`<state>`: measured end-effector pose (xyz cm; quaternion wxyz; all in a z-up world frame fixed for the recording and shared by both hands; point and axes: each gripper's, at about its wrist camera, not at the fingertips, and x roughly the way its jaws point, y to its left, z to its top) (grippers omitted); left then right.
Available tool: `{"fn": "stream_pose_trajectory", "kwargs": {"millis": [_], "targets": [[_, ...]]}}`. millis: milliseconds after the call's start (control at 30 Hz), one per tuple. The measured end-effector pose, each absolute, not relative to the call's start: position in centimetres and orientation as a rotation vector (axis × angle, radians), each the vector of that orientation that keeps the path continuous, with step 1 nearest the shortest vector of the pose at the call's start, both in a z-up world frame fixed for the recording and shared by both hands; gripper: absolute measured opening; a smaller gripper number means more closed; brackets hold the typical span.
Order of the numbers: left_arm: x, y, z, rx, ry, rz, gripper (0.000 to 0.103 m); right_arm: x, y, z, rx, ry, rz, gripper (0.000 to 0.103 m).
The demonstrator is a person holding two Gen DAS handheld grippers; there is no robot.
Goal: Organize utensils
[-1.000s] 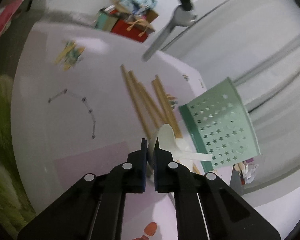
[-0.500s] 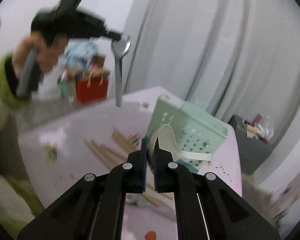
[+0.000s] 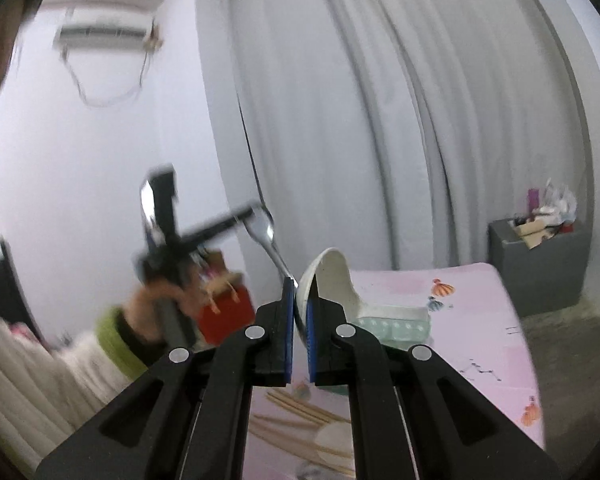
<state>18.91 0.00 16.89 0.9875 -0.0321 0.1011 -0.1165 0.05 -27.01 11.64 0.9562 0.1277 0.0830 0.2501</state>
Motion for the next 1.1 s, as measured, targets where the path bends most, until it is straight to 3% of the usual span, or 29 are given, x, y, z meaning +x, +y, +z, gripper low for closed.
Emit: {"fn": "stream_pose_trajectory", "kwargs": {"millis": [633,1100], "targets": [[25.4,-5.6,10.4,0.153,0.346,-0.158,0.001,7.1,-33.9,11.1,0.756,0.237,0.79,0.006],[27.8,-5.1,7.8,0.04,0.489,-0.233,0.002,12.5,-35.4,8.3,0.975,0.385,0.802,0.006]]}}
